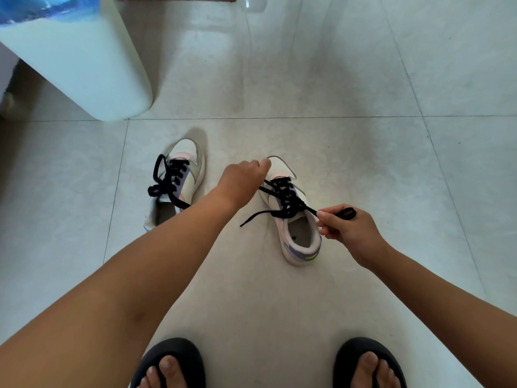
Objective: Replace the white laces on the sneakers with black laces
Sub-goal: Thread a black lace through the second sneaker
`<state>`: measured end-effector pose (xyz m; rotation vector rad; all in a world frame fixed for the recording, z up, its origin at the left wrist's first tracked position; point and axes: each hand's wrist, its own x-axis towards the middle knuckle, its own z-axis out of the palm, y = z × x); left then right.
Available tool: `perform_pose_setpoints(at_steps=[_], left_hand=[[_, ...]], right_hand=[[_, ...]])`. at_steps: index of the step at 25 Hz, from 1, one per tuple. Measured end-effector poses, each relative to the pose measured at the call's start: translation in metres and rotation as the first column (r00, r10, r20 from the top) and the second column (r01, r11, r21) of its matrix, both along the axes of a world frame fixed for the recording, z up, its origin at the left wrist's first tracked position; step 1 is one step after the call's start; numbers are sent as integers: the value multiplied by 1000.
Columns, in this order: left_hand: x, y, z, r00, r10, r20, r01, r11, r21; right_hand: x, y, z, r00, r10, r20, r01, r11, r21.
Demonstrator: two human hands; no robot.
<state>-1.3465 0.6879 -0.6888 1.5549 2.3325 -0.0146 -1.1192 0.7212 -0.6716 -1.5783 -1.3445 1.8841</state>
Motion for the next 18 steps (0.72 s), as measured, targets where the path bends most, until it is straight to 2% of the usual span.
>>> perform_pose_setpoints(at_steps=[1,2,4,5,6,7,9,10,13,16,18], left_hand=[[-2,-1,-4,997,66,46,-66,998,-11],[-3,1,-8,984,106,141,-112,993,39],[-5,2,-4,921,241,305,-260,965,20],[-9,1,-4,955,197,222,-195,980,-29],[-13,-1,-7,994,86,67,-81,994,-74],[-15,-3,-5,996,-36,-81,24,991,-135],[-16,-8,-6,968,-128,-218,86,978,-190],[-14,-9,-9,976,-84,-201,42,979,-202],[-12,-2,-8,995,100,23,-92,969,-230],[-20,-2,-6,986,-51,-158,7,964,-264],[-26,-7,-8,972,-100,-213,43,966,-255]], right_hand=[[0,1,-1,1000,2,-4,-2,1000,-13],[-1,1,-2,1000,1,-12,-1,1000,-25],[1,3,-3,1000,-7,-25,6,999,-41],[3,4,-3,1000,-6,-20,5,999,-37],[5,5,-3,1000,1,-8,-2,1000,-26],[6,6,-3,1000,11,5,-11,1000,-19],[7,8,-2,999,26,21,-26,1000,-14],[6,9,-2,999,34,25,-34,999,-16],[7,12,-1,994,80,69,-80,997,-5],[11,14,-1,981,133,143,-140,989,44],[13,16,-1,970,161,182,-174,983,60]])
